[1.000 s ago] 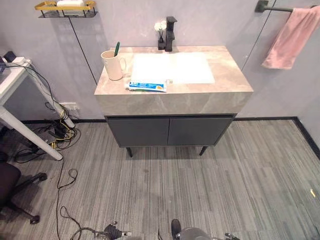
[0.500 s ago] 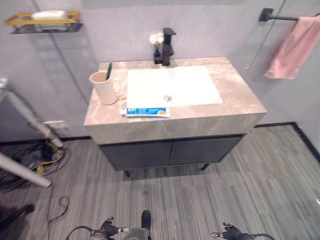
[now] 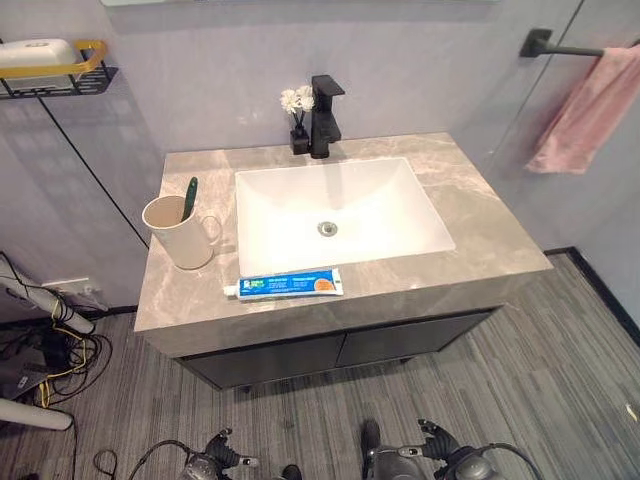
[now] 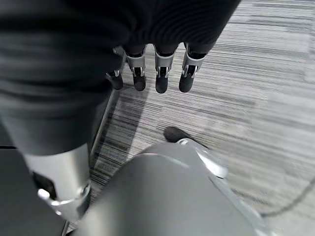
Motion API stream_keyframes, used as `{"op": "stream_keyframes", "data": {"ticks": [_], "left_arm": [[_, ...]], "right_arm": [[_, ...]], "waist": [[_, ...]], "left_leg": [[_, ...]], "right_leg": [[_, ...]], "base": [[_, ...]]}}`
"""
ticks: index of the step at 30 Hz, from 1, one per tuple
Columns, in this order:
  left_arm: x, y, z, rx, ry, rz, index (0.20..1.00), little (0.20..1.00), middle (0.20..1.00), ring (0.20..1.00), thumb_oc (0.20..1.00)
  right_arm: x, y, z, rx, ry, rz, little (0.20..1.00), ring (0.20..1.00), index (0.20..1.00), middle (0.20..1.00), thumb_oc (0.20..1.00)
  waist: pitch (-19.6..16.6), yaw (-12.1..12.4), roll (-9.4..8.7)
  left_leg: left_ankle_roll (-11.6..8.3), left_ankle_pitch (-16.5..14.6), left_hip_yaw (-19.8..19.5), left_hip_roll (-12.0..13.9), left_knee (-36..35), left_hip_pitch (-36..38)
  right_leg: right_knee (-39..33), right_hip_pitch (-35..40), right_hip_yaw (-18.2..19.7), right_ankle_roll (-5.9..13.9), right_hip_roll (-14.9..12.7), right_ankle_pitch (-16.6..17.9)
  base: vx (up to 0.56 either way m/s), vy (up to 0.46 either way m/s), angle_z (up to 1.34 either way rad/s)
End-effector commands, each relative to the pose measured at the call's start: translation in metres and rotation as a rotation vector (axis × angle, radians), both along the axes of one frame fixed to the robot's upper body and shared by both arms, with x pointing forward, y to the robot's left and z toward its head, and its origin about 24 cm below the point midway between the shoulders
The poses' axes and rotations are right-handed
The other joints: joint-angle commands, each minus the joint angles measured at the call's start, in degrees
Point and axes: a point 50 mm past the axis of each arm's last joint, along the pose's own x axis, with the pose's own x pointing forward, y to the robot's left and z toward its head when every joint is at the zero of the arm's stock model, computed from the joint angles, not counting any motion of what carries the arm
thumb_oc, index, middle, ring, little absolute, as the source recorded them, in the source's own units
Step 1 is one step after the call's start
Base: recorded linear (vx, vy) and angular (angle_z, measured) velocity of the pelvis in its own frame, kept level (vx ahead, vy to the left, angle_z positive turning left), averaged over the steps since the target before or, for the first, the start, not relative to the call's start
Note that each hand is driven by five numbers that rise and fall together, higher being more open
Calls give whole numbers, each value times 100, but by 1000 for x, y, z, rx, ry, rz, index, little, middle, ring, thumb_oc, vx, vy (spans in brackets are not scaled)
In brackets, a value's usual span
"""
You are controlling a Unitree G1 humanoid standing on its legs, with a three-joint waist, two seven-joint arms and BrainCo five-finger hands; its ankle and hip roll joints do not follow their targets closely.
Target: Put brush and paste in cup on sink, flatten towel.
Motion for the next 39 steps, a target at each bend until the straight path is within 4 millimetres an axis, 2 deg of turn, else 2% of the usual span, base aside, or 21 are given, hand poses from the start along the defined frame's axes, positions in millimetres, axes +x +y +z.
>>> {"op": "stream_keyframes", "data": {"ticks": [1, 5, 6, 7, 8, 9, 11, 12, 14, 15, 16, 17, 19, 22, 23, 26, 29, 33, 39], "left_arm": [[26, 7, 14, 52, -136, -84, 1000, 1000, 1000, 1000, 1000], [31, 14, 25, 48, -234, -110, 1000, 1000, 1000, 1000, 1000], [39, 17, 38, 63, -318, -204, 1000, 1000, 1000, 1000, 1000], [49, 21, 51, 112, -385, -324, 1000, 1000, 1000, 1000, 1000], [56, 23, 70, 206, -444, -612, 1000, 1000, 1000, 1000, 1000], [56, 29, 78, 216, -465, -628, 1000, 1000, 1000, 1000, 1000], [56, 30, 79, 218, -463, -628, 1000, 1000, 1000, 1000, 1000], [65, 40, 101, 275, -512, -748, 1000, 1000, 1000, 1000, 1000], [77, 44, 128, 316, -606, -839, 1000, 1000, 1000, 1000, 1000], [79, 45, 141, 318, -652, -865, 1000, 1000, 1000, 1000, 1000], [78, 43, 163, 333, -714, -967, 1000, 1000, 1000, 1000, 1000], [78, 44, 164, 333, -713, -967, 1000, 1000, 1000, 1000, 1000], [76, 42, 196, 353, -785, -1072, 1000, 1000, 1000, 1000, 1000], [71, 45, 206, 358, -788, -1088, 1000, 1000, 1000, 1000, 1000], [71, 43, 227, 363, -863, -1096, 1000, 1000, 1000, 1000, 1000], [78, 40, 257, 384, -1034, -1017, 1000, 1000, 1000, 1000, 1000], [83, 35, 277, 354, -1197, -904, 1000, 1000, 1000, 1000, 1000], [93, 27, 292, 310, -1344, -804, 1000, 1000, 1000, 1000, 1000], [110, 15, 292, 255, -1395, -781, 1000, 1000, 1000, 1000, 1000]], "right_arm": [[15, -23, 11, -96, -50, 87, 1000, 1000, 1000, 1000, 1000], [13, -39, 16, -134, -52, 100, 1000, 1000, 1000, 1000, 1000], [8, -50, 18, -149, -54, 65, 1000, 1000, 1000, 1000, 1000], [5, -57, 19, -155, -59, 24, 1000, 1000, 1000, 1000, 1000], [0, -70, 21, -149, -55, -63, 1000, 1000, 1000, 1000, 1000], [-9, -76, 18, -141, -18, -118, 1000, 1000, 1000, 1000, 1000], [-9, -75, 18, -138, -18, -118, 1000, 1000, 1000, 1000, 1000], [-25, -87, 15, -164, 54, -195, 1000, 1000, 1000, 1000, 1000], [-34, -99, 17, -226, 103, -179, 1000, 1000, 1000, 1000, 1000], [-32, -105, 20, -252, 99, -179, 1000, 1000, 1000, 1000, 1000], [-36, -114, 23, -267, 103, -237, 1000, 1000, 1000, 1000, 1000], [-37, -113, 23, -265, 104, -237, 1000, 1000, 1000, 1000, 1000], [-44, -118, 23, -246, 100, -307, 1000, 1000, 1000, 1000, 1000], [-51, -116, 21, -239, 118, -313, 1000, 1000, 1000, 1000, 1000], [-58, -112, 18, -233, 147, -307, 1000, 1000, 1000, 1000, 1000], [-51, -103, 15, -209, 124, -304, 1000, 1000, 1000, 1000, 1000], [-40, -93, 13, -173, 86, -303, 1000, 1000, 1000, 1000, 1000], [-32, -81, 10, -138, 71, -280, 1000, 1000, 1000, 1000, 1000], [-39, -75, 6, -126, 98, -263, 1000, 1000, 1000, 1000, 1000]], "waist": [[-3, 80, 112], [16, 172, 162], [79, 217, 184], [158, 237, 198], [240, 286, 222], [284, 352, 235], [285, 332, 224], [334, 389, 321], [318, 505, 525], [270, 530, 586], [185, 561, 734], [178, 555, 727], [51, 608, 868], [-6, 611, 872], [-102, 670, 937], [-137, 704, 957], [-143, 638, 922], [-138, 496, 865], [-87, 232, 772]], "left_leg": [[-392, 99, -377, 243, 378, -421], [-531, 144, -674, 394, 474, -520], [-680, 176, -824, 505, 646, -730], [-783, 180, -738, 622, 837, -893], [-868, 227, -692, 625, 1175, -1136], [-897, 253, -703, 570, 1363, -1242], [-896, 239, -722, 563, 1401, -1265], [-907, 406, -347, 754, 1202, -1421], [-965, 803, -168, 990, 656, -1495], [-965, 775, -208, 1005, 478, -1395], [-964, 880, -367, 948, 246, -1333], [-965, 890, -371, 950, 228, -1328], [-975, 931, -309, 893, 43, -1255], [-971, 912, -292, 877, 10, -1201], [-953, 868, -305, 820, 8, -1119], [-943, 802, -291, 747, 8, -1032], [-952, 750, -196, 733, 8, -974], [-957, 679, -36, 751, 8, -915], [-972, 603, 211, 832, 8, -858]], "right_leg": [[73, 374, 127, 100, 111, -115], [192, 474, -135, -18, 194, -322], [203, 547, -424, -51, 158, -457], [226, 612, -634, -67, 104, -543], [229, 658, -870, -77, 44, -597], [227, 710, -957, -74, 19, -608], [224, 716, -975, -72, 15, -609], [270, 749, -1244, -38, -116, -693], [307, 744, -1466, 5, -203, -733], [345, 705, -1516, 35, -230, -767], [295, 714, -1532, 61, -257, -736], [279, 721, -1538, 62, -253, -728], [155, 814, -1599, 103, -325, -674], [83, 887, -1630, 115, -330, -651], [-34, 1035, -1680, 125, -364, -623], [-216, 1147, -1632, 158, -411, -534], [-360, 1170, -1541, 199, -422, -436], [-481, 1137, -1327, 214, -387, -342], [-543, 996, -1017, 222, -298, -280]], "base": [[157, -190, 39], [91, -190, 33], [20, -323, 50], [1, -368, 79], [-15, -262, 104], [1, -166, 105], [-20, -42, 79], [-49, -8, 63], [-23, 43, 70], [41, 85, 100], [39, 48, 82], [75, 90, 56], [87, 67, 21], [89, 31, 33], [108, 44, 33], [76, 44, 1], [39, 26, -5], [27, 8, -27], [10, -13, -26]]}}
